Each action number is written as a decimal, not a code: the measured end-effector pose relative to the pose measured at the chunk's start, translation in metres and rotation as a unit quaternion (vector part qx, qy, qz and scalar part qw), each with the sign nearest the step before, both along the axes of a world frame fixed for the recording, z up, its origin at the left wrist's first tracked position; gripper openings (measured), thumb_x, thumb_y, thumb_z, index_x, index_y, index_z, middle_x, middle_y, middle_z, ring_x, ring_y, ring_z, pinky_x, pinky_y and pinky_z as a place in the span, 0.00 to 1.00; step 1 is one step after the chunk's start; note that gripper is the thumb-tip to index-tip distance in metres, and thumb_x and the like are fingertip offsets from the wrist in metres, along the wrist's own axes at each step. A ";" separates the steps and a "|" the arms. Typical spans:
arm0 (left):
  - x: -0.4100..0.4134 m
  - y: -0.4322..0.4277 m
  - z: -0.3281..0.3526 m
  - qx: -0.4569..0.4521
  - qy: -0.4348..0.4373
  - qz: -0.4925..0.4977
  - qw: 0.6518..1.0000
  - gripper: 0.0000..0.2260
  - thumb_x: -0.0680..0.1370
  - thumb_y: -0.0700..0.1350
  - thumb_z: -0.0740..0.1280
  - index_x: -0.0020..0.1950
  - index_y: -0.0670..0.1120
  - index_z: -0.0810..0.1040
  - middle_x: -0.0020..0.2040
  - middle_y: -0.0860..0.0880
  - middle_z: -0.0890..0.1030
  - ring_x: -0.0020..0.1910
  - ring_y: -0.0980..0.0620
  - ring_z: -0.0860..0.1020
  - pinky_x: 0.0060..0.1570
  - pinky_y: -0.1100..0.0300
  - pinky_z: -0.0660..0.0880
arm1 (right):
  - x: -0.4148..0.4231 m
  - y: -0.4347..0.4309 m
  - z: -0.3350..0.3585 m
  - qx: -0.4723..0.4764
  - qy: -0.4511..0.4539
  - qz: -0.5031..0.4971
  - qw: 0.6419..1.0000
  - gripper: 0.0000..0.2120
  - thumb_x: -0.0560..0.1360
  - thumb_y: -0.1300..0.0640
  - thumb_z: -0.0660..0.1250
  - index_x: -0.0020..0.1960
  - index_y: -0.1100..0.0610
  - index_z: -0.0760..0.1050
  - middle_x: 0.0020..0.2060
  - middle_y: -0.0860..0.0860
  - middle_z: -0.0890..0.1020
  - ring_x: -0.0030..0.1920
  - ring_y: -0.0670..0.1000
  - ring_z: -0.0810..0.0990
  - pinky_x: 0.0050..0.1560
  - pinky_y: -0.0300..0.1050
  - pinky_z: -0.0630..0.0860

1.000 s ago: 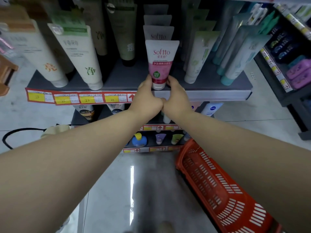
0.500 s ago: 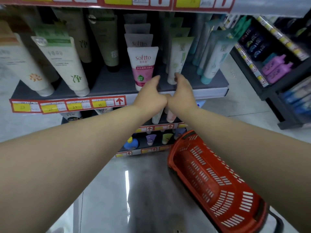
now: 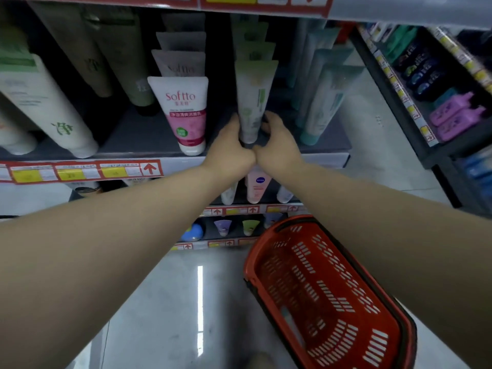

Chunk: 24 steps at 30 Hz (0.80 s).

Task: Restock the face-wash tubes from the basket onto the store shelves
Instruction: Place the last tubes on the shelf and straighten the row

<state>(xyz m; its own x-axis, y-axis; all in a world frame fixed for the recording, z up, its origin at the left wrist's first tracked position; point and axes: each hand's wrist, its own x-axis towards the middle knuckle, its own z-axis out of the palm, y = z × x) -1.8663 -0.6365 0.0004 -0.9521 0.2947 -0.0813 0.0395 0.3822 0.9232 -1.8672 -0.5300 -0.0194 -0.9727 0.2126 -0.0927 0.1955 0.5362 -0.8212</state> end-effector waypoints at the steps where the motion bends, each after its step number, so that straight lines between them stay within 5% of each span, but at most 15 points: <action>1: 0.000 0.001 -0.003 0.002 -0.003 0.003 1.000 0.26 0.70 0.34 0.63 0.68 0.44 0.69 0.61 0.47 0.77 0.61 0.56 0.73 0.55 0.67 0.69 | 0.001 0.001 -0.004 0.001 -0.003 0.009 1.000 0.30 0.74 0.60 0.65 0.74 0.56 0.60 0.64 0.55 0.75 0.64 0.54 0.73 0.65 0.50 0.71; 10: 0.008 0.007 -0.019 -0.014 -0.012 0.011 1.000 0.34 0.64 0.41 0.60 0.71 0.53 0.67 0.65 0.47 0.73 0.65 0.55 0.72 0.67 0.56 0.70 | 0.019 0.012 -0.013 -0.025 -0.012 0.019 0.999 0.34 0.66 0.57 0.63 0.72 0.50 0.63 0.61 0.55 0.76 0.66 0.54 0.70 0.66 0.53 0.71; 17: 0.021 0.009 -0.027 -0.016 -0.015 0.010 1.000 0.39 0.60 0.46 0.59 0.73 0.53 0.64 0.67 0.48 0.71 0.68 0.55 0.69 0.70 0.54 0.66 | 0.030 0.018 -0.016 -0.002 0.006 0.037 0.999 0.33 0.69 0.62 0.64 0.73 0.52 0.62 0.63 0.55 0.75 0.69 0.55 0.67 0.68 0.53 0.68; 24: 0.025 0.013 -0.026 -0.015 -0.040 0.017 0.999 0.41 0.62 0.41 0.59 0.77 0.52 0.58 0.72 0.50 0.67 0.72 0.55 0.65 0.72 0.54 0.64 | 0.034 0.020 -0.011 0.013 -0.020 0.057 0.998 0.34 0.72 0.62 0.64 0.75 0.52 0.58 0.66 0.57 0.70 0.71 0.53 0.65 0.70 0.46 0.65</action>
<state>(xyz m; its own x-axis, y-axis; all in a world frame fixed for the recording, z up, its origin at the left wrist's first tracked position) -1.8416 -0.6239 -0.0258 -0.9518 0.2582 -0.1655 -0.0476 0.4089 0.9114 -1.8329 -0.5098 -0.0301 -0.9863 0.1038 -0.1279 0.1645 0.5771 -0.8000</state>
